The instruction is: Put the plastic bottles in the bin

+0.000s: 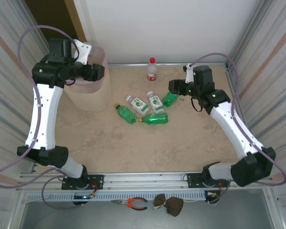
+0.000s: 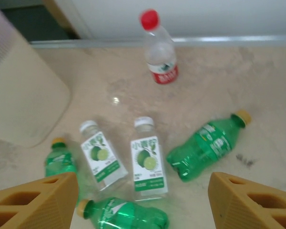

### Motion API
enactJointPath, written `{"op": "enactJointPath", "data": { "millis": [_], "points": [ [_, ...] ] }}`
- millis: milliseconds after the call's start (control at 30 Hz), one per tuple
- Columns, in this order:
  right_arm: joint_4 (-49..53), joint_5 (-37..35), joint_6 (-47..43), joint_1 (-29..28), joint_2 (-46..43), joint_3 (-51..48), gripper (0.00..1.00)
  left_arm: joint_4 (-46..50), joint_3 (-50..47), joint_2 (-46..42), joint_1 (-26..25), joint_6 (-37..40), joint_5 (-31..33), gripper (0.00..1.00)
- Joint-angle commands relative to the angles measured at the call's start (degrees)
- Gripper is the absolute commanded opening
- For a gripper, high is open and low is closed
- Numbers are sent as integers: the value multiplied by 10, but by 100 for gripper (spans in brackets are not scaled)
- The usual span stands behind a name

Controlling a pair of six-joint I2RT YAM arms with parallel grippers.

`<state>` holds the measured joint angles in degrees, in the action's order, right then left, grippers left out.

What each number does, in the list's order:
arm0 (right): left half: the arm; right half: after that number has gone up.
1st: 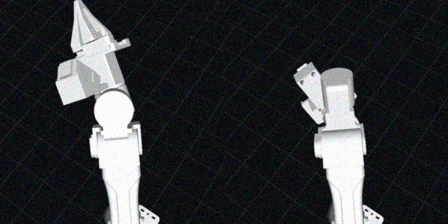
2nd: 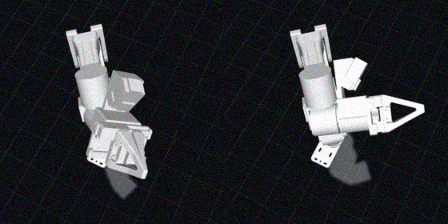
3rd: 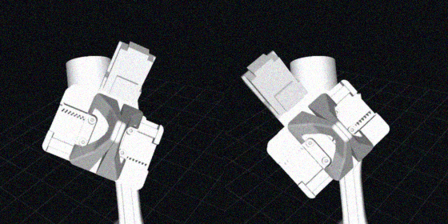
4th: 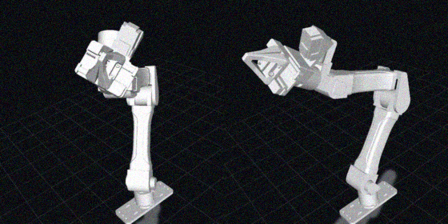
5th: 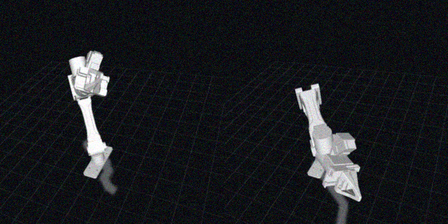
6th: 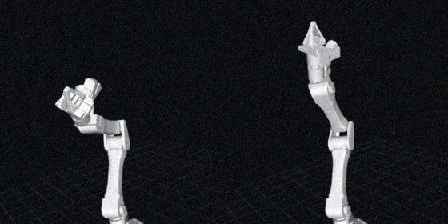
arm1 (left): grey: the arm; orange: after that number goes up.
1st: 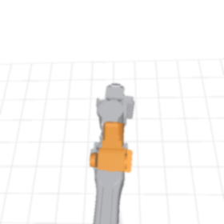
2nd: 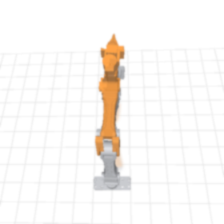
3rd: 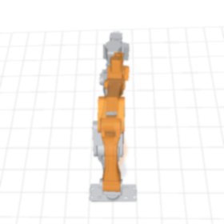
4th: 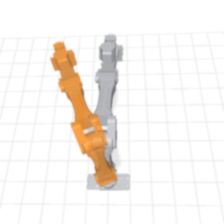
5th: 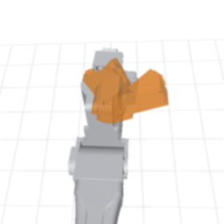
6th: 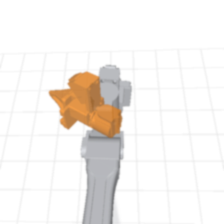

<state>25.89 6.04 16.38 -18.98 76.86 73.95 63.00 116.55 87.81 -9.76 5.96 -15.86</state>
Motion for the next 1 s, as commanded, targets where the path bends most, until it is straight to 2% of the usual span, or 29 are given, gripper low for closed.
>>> {"op": "enactJointPath", "data": {
  "millis": [0, 233, 433, 733, 967],
  "points": [
    [36, -27, 73, 10, 45, 30, 70, -26, -25, -25, -17, -23, -21, 70],
    [33, -65, 148, 15, 154, 67, 78, -44, -70, -40, -43, -35, -16, 70],
    [47, -113, 261, 28, 241, 95, 82, -56, -92, -46, -54, -42, -17, 70],
    [78, -90, 374, 27, 353, 158, 93, -69, -114, -50, -61, -47, -22, 70],
    [80, -57, 425, 13, 410, 177, 96, -75, -125, -51, -62, -48, -25, 70]
  ]
}}
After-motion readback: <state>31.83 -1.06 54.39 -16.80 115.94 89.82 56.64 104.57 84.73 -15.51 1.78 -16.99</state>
